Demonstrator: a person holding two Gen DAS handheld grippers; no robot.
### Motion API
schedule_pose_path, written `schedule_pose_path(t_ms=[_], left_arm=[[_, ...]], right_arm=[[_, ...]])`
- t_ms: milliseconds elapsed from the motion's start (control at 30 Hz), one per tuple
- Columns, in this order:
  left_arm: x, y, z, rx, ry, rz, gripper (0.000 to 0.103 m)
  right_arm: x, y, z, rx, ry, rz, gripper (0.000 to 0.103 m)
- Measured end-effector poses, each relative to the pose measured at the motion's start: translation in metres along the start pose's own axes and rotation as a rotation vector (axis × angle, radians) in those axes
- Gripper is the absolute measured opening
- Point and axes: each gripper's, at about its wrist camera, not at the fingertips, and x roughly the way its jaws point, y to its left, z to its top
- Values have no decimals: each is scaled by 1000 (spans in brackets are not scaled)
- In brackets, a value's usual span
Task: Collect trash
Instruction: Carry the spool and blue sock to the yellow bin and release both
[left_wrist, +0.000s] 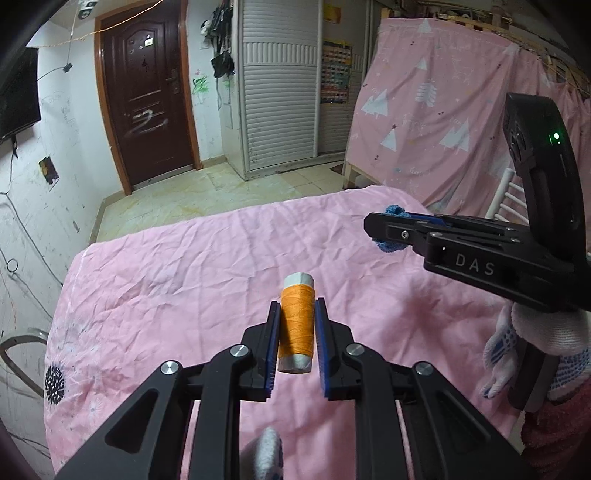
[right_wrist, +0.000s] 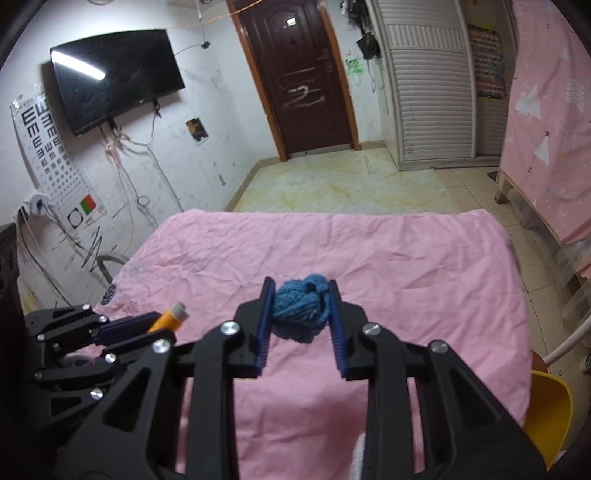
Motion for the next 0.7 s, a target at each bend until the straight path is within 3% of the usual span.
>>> schedule_pose_path(t_ms=[433,700], left_arm=[[-1,-85,17,108,-32,-100,8],[-2,-136,22,157,-58,-218,8]], right_arm=[[-72,-86,-21,140,-113,-112,26],[-106,-136,-45,214,-142,-191,27]])
